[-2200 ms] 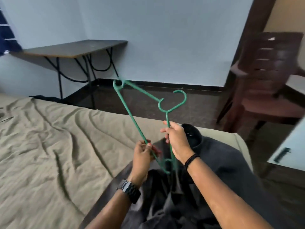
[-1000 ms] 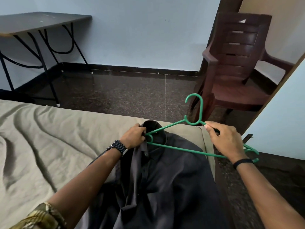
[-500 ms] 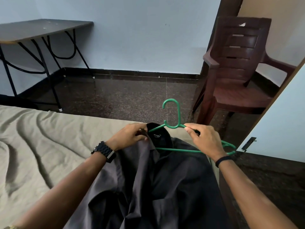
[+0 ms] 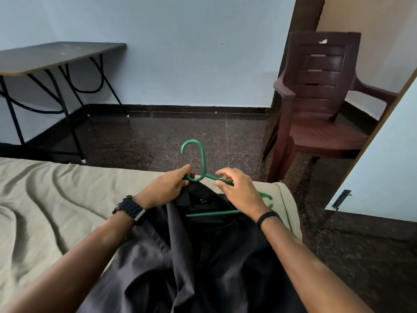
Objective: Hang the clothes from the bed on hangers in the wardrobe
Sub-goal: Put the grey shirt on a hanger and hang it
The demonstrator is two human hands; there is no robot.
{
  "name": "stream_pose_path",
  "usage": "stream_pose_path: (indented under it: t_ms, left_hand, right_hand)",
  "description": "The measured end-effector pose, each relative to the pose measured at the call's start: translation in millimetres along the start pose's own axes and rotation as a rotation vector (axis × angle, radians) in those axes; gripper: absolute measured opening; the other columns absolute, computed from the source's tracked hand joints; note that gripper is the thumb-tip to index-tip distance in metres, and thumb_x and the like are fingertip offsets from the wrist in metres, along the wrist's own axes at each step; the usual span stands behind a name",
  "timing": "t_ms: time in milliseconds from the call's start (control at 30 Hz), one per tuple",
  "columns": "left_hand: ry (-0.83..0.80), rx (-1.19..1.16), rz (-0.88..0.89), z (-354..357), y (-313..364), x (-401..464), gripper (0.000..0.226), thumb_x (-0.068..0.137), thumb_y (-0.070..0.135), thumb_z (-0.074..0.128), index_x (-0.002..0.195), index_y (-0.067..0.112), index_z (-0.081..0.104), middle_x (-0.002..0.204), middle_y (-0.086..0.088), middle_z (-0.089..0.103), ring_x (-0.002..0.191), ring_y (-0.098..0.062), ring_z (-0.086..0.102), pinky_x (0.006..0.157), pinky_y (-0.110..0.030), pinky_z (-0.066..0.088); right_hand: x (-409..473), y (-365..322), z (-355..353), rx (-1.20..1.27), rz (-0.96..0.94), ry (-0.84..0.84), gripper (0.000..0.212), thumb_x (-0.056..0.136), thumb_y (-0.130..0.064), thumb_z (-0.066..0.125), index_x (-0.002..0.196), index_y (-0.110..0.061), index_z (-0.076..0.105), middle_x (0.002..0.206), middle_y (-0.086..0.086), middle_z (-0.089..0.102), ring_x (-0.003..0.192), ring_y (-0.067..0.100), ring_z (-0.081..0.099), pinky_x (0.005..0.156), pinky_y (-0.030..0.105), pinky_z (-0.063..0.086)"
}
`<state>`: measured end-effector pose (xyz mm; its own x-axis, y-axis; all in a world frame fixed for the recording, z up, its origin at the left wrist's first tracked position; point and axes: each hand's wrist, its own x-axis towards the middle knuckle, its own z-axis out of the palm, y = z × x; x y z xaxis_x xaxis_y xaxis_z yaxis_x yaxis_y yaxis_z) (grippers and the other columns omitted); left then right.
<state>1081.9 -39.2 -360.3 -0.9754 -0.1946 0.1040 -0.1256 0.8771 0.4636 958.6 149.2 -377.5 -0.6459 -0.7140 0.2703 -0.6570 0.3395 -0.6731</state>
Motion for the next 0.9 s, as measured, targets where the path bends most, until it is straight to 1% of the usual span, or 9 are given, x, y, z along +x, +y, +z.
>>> stream_pose_path:
  t_ms: [133, 200, 267, 367, 433, 533, 667, 767, 900]
  left_hand:
    - [0.13, 0.002, -0.015, -3.5, -13.2, 0.2, 0.024, 0.093, 0.0, 0.05, 0.115, 0.011, 0.051, 0.114, 0.0, 0.06, 0.107, -0.021, 0.055, 0.083, -0.02, 0.033]
    - [0.14, 0.029, -0.02, -3.6, -18.2, 1.2, 0.03, 0.092, -0.002, 0.051, 0.119, 0.009, 0.056, 0.119, -0.004, 0.062, 0.112, -0.023, 0.054, 0.086, -0.015, 0.031]
    - [0.121, 0.044, -0.018, -0.9, -18.4, 2.8, 0.034, 0.092, -0.003, 0.051, 0.121, 0.011, 0.059, 0.117, -0.006, 0.062, 0.112, -0.024, 0.054, 0.091, -0.021, 0.033]
    - [0.133, 0.04, -0.013, 1.3, -14.0, 5.1, 0.036, 0.09, -0.004, 0.051, 0.12, 0.012, 0.061, 0.114, -0.007, 0.062, 0.111, -0.025, 0.055, 0.094, -0.027, 0.036]
    - [0.169, 0.044, 0.007, -0.2, -11.4, 4.1, 0.037, 0.088, -0.006, 0.052, 0.118, 0.01, 0.064, 0.112, -0.007, 0.064, 0.109, -0.025, 0.057, 0.094, -0.024, 0.036]
    - [0.222, 0.052, 0.04, -7.0, -10.6, -0.9, 0.041, 0.083, -0.008, 0.052, 0.115, 0.011, 0.068, 0.109, -0.004, 0.065, 0.106, -0.022, 0.06, 0.094, -0.021, 0.037]
    - [0.234, 0.074, 0.041, -14.5, -16.2, -6.2, 0.045, 0.08, -0.009, 0.052, 0.115, 0.012, 0.07, 0.113, 0.0, 0.063, 0.107, -0.019, 0.059, 0.099, -0.031, 0.044]
    - [0.232, 0.082, 0.086, -18.5, -18.5, -10.3, 0.046, 0.079, -0.01, 0.053, 0.115, 0.011, 0.07, 0.111, 0.004, 0.063, 0.106, -0.018, 0.06, 0.097, -0.029, 0.044]
    - [0.226, 0.091, 0.13, -25.3, -19.8, -10.8, 0.046, 0.079, -0.01, 0.055, 0.116, 0.014, 0.07, 0.11, 0.007, 0.063, 0.102, -0.017, 0.062, 0.093, -0.035, 0.048]
  right_hand:
    - [-22.1, 13.8, -6.4, 0.098, 0.077, 0.61, 0.015, 0.084, 0.004, 0.058, 0.089, -0.008, 0.065, 0.09, 0.001, 0.055, 0.082, 0.017, 0.053, 0.074, 0.017, 0.039]
    - [-36.9, 23.2, -3.2, 0.132, 0.205, 0.728, 0.019, 0.082, 0.005, 0.057, 0.07, -0.009, 0.058, 0.073, -0.001, 0.051, 0.069, 0.019, 0.049, 0.063, 0.024, 0.034]
    - [-46.7, 30.1, 9.1, 0.143, 0.327, 0.518, 0.02, 0.086, -0.005, 0.059, 0.066, -0.007, 0.056, 0.067, 0.004, 0.054, 0.068, 0.023, 0.05, 0.063, 0.03, 0.033]
    - [-51.3, 34.8, 33.7, 0.142, 0.506, 0.081, 0.029, 0.087, -0.036, 0.066, 0.084, -0.008, 0.061, 0.085, 0.007, 0.065, 0.086, 0.023, 0.058, 0.073, 0.029, 0.041]
    - [-48.7, 34.8, 48.4, 0.109, 0.567, -0.054, 0.044, 0.083, -0.048, 0.068, 0.099, -0.009, 0.058, 0.098, 0.007, 0.064, 0.097, 0.021, 0.057, 0.078, 0.027, 0.043]
    - [-41.7, 37.7, 60.5, 0.076, 0.562, -0.048, 0.032, 0.085, -0.032, 0.069, 0.103, -0.007, 0.06, 0.102, 0.011, 0.066, 0.102, 0.025, 0.06, 0.085, 0.03, 0.046]
    - [-26.8, 46.5, 49.4, 0.373, 0.688, 0.127, 0.015, 0.087, -0.013, 0.061, 0.098, -0.004, 0.065, 0.099, 0.015, 0.067, 0.097, 0.031, 0.064, 0.086, 0.041, 0.053]
    - [-17.5, 55.0, 20.6, 0.6, 0.722, 0.05, 0.007, 0.086, -0.003, 0.059, 0.087, -0.005, 0.065, 0.084, 0.013, 0.065, 0.075, 0.031, 0.058, 0.058, 0.033, 0.049]
    - [-10.5, 68.8, -28.3, 0.803, 0.692, -0.152, 0.024, 0.08, 0.014, 0.061, 0.09, -0.006, 0.069, 0.079, 0.01, 0.072, 0.07, 0.025, 0.069, 0.065, 0.034, 0.057]
